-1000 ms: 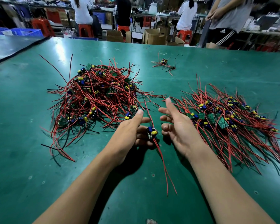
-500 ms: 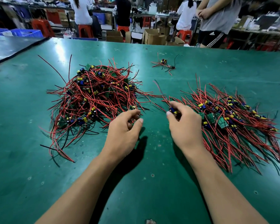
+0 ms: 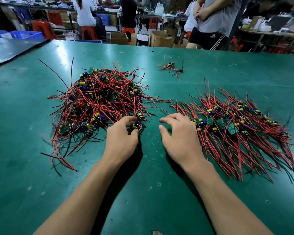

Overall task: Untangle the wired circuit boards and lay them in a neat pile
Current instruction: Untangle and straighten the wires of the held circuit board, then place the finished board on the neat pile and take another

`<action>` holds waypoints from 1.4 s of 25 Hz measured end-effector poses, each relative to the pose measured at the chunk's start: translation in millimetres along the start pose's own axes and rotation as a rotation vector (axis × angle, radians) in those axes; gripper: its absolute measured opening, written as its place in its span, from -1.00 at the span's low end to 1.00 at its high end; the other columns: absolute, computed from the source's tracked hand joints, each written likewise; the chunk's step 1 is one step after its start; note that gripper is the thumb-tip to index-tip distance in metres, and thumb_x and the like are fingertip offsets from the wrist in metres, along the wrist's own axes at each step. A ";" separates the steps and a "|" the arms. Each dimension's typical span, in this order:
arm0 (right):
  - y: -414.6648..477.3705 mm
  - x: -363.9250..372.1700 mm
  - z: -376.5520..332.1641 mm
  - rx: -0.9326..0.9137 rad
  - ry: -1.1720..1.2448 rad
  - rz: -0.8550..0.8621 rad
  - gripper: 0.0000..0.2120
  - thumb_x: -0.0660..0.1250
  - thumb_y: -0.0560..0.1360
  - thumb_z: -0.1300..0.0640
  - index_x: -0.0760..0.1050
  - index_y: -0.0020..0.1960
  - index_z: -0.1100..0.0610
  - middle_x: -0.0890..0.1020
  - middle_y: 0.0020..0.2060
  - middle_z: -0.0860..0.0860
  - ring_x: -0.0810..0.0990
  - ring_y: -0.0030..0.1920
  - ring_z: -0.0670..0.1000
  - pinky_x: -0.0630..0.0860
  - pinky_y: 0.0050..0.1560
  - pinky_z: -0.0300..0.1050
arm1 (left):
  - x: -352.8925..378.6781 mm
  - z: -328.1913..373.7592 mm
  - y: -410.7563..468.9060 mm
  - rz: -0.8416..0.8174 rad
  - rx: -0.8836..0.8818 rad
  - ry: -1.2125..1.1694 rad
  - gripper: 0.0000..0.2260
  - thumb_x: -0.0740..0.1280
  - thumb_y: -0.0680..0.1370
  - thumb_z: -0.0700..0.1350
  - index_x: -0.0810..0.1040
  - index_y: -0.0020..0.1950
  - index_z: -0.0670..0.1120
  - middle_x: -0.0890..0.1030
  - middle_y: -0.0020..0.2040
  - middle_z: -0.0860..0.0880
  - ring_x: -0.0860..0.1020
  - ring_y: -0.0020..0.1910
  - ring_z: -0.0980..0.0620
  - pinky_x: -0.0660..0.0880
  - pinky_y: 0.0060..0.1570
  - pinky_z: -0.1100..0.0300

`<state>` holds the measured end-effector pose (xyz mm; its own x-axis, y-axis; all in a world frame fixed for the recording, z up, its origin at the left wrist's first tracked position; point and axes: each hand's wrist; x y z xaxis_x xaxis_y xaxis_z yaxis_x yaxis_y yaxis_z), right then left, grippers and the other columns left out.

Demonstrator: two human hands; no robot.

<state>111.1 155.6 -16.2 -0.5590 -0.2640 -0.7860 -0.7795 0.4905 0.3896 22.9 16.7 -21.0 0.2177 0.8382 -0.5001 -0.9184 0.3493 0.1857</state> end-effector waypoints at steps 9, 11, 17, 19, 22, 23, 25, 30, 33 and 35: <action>8.9 -6.0 20.9 0.148 -0.100 -0.001 -0.77 0.34 0.58 0.00 0.65 0.17 0.04 0.59 0.20 -0.02 0.48 0.26 0.07 0.31 0.20 -0.01 | 0.0 5.5 -11.2 0.136 0.124 -0.158 -0.85 0.47 0.48 -0.11 0.62 0.02 0.04 0.66 -0.17 0.16 0.59 -0.22 0.28 0.55 -0.08 0.22; 8.5 -5.4 22.9 0.154 -0.105 0.018 -0.78 0.34 0.58 0.01 0.66 0.16 0.03 0.61 0.19 -0.03 0.49 0.24 0.06 0.30 0.18 -0.02 | 2.8 7.3 -14.1 0.157 0.176 -0.178 -0.84 0.48 0.47 -0.12 0.62 0.02 0.02 0.67 -0.19 0.16 0.60 -0.20 0.28 0.55 -0.04 0.16; 8.3 -3.0 3.6 0.184 0.473 0.023 -0.66 0.29 0.61 -0.11 0.66 -0.15 0.09 0.69 -0.27 0.00 0.56 -0.29 -0.12 0.50 -0.15 -0.19 | 12.6 9.1 -20.4 0.124 0.341 -0.187 -0.86 0.49 0.48 -0.17 0.64 0.02 -0.07 0.69 -0.16 0.11 0.64 -0.15 0.21 0.58 -0.06 0.15; 7.6 -2.0 -4.1 0.331 0.676 -0.137 -0.65 0.28 0.62 -0.13 0.64 -0.14 0.10 0.70 -0.25 0.13 0.57 -0.38 -0.04 0.57 -0.25 -0.03 | 12.8 9.9 -20.1 0.156 0.364 -0.214 -0.89 0.49 0.49 -0.19 0.64 0.00 -0.11 0.68 -0.17 0.09 0.64 -0.16 0.21 0.59 -0.08 0.15; 4.1 -1.4 -5.8 0.309 0.690 -0.209 -0.90 0.40 0.57 0.07 0.64 0.06 0.05 0.70 -0.18 0.09 0.61 -0.31 -0.04 0.58 -0.09 -0.06 | 12.3 10.0 -19.6 0.197 0.337 -0.283 -0.91 0.48 0.50 -0.19 0.64 -0.03 -0.13 0.67 -0.18 0.06 0.64 -0.21 0.13 0.61 -0.13 0.03; 3.2 -1.7 -5.8 0.256 0.600 -0.216 -0.81 0.44 0.54 0.10 0.62 0.15 0.03 0.69 -0.12 0.03 0.58 -0.31 -0.09 0.55 -0.07 -0.14 | 11.5 10.0 -19.5 0.212 0.324 -0.295 -0.91 0.47 0.50 -0.19 0.63 -0.02 -0.13 0.67 -0.18 0.04 0.64 -0.23 0.08 0.61 -0.15 -0.01; 2.0 0.9 -4.5 0.177 0.387 -0.227 -0.56 0.50 0.48 0.06 0.53 0.33 0.03 0.63 0.02 0.00 0.51 -0.26 -0.09 0.52 -0.01 -0.16 | 9.7 9.3 -18.2 0.252 0.319 -0.306 -0.92 0.46 0.52 -0.19 0.63 -0.01 -0.13 0.67 -0.17 0.02 0.64 -0.23 0.03 0.61 -0.15 -0.01; 0.5 1.5 0.2 0.177 0.238 -0.221 -0.54 0.44 0.43 0.14 0.54 0.33 0.02 0.63 -0.23 -0.11 0.48 -0.36 -0.17 0.50 -0.13 -0.17 | 6.0 5.0 -11.4 0.288 0.350 -0.182 -0.82 0.40 0.53 -0.30 0.64 0.11 -0.14 0.61 0.18 0.00 0.64 -0.06 0.09 0.56 -0.01 0.24; 4.8 -2.4 5.2 0.252 0.384 -0.014 -0.66 0.40 0.48 0.27 0.59 0.24 0.07 0.62 -0.28 -0.12 0.49 -0.45 -0.23 0.42 -0.29 -0.38 | 6.5 2.6 -12.4 0.195 0.257 -0.078 -0.76 0.39 0.50 -0.32 0.64 0.11 -0.08 0.49 0.34 -0.02 0.62 -0.14 0.08 0.56 -0.02 0.26; 10.6 -8.4 6.8 0.360 0.606 0.078 -0.74 0.41 0.51 0.27 0.60 0.17 0.07 0.63 -0.27 -0.09 0.49 -0.47 -0.24 0.41 -0.38 -0.41 | 5.1 2.2 -13.0 0.249 0.206 0.025 -0.81 0.41 0.49 -0.27 0.65 0.06 -0.06 0.46 0.30 -0.05 0.57 -0.05 0.01 0.51 0.10 0.14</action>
<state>109.5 168.6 -8.8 -0.7498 -0.5814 -0.3158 -0.6474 0.7431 0.1693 36.7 17.4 -24.1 -0.0157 0.8991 -0.4375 -0.8558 0.2142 0.4709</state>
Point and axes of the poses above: each hand's wrist, its own y-axis towards the middle knuckle, its own x-axis out of the palm, z = x × y
